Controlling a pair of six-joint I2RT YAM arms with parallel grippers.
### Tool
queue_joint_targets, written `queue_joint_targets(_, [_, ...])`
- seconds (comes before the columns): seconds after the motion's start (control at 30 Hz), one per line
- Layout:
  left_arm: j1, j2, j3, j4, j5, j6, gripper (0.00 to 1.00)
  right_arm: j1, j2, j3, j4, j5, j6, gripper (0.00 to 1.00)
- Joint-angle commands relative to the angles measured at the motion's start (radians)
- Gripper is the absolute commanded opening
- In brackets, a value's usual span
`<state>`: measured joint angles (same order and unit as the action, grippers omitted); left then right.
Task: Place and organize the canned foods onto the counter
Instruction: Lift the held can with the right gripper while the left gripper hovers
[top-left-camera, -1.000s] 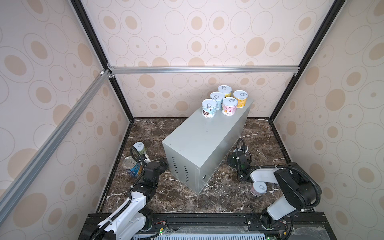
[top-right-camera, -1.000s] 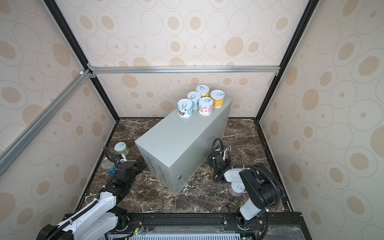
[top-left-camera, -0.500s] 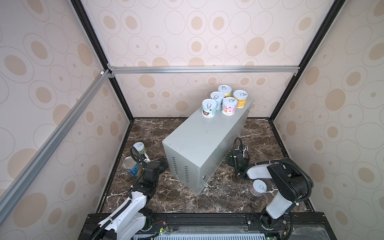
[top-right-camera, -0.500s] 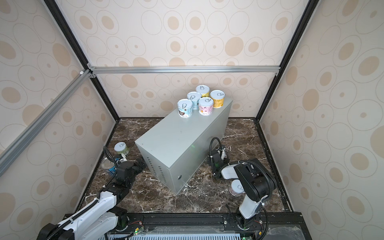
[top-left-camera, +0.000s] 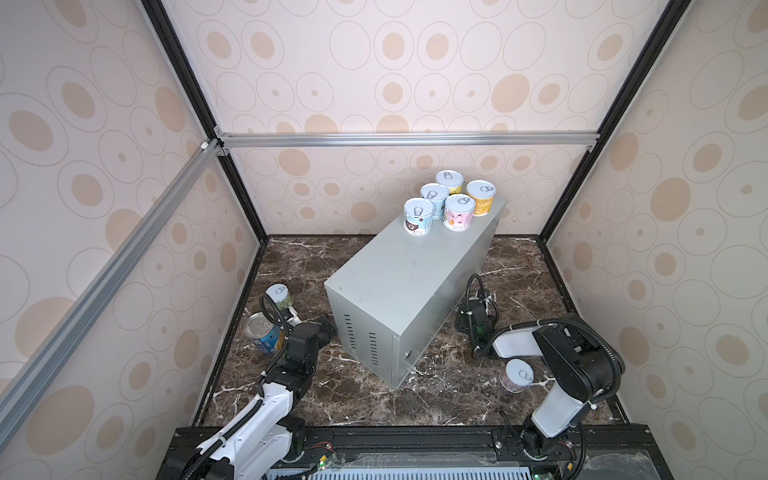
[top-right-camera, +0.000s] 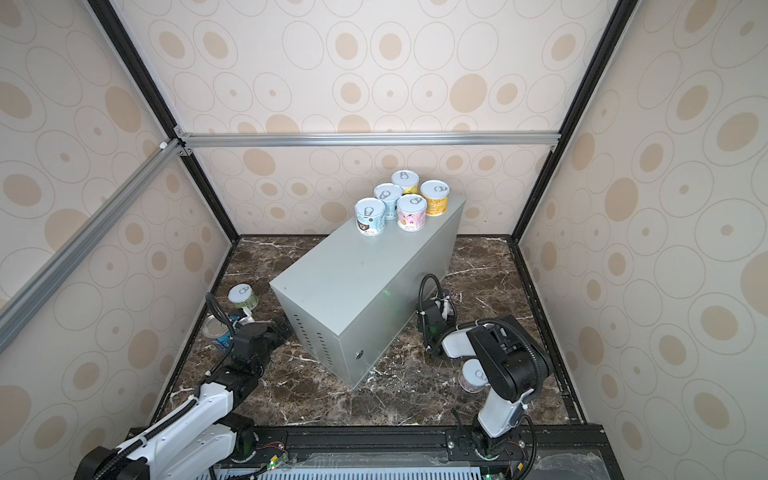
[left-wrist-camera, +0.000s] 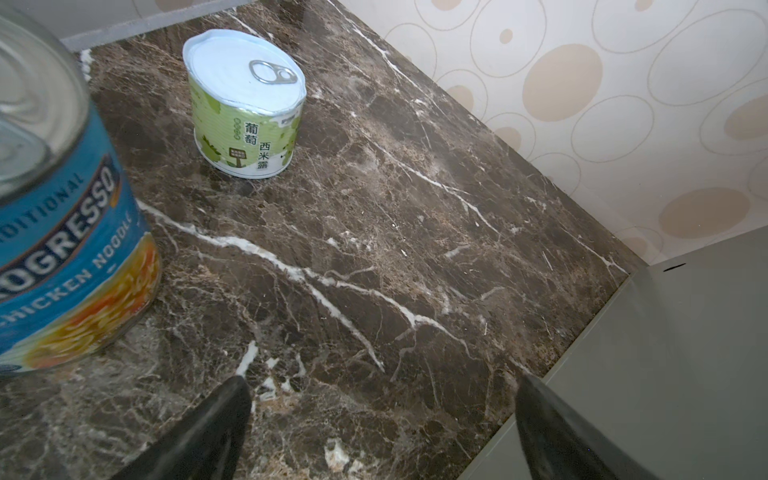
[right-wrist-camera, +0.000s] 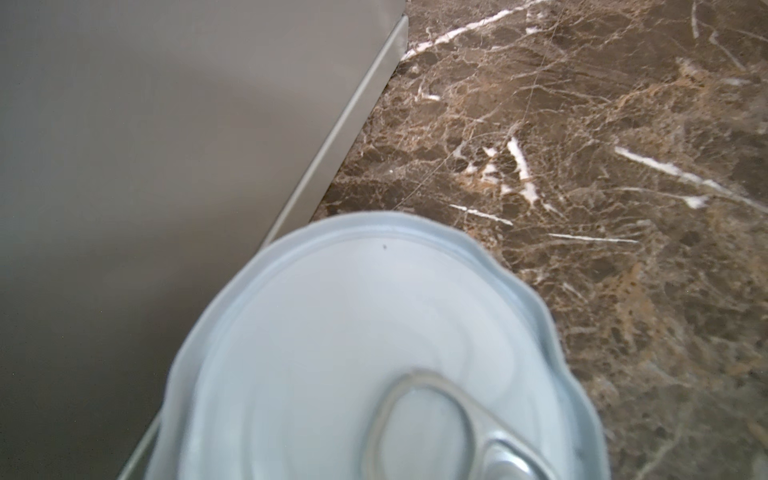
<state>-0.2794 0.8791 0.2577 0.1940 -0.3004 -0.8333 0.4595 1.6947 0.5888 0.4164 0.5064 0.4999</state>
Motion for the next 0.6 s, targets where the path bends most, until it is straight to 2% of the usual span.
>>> queue_joint_targets(0.0, [0.009,-0.028,-0.004,-0.008,-0.005,0.012,0.99,0.001,-0.070,0.002,-0.025,0.007,-0.017,0.58])
queue_joint_targets(0.33, [0.010,-0.113,0.012,-0.088,0.016,0.024,0.99,0.001,-0.295,-0.028,-0.209,-0.068,-0.048,0.55])
queue_joint_targets(0.57, [0.010,-0.164,0.043,-0.165,0.052,0.029,0.99,0.000,-0.503,-0.010,-0.425,-0.153,-0.079,0.54])
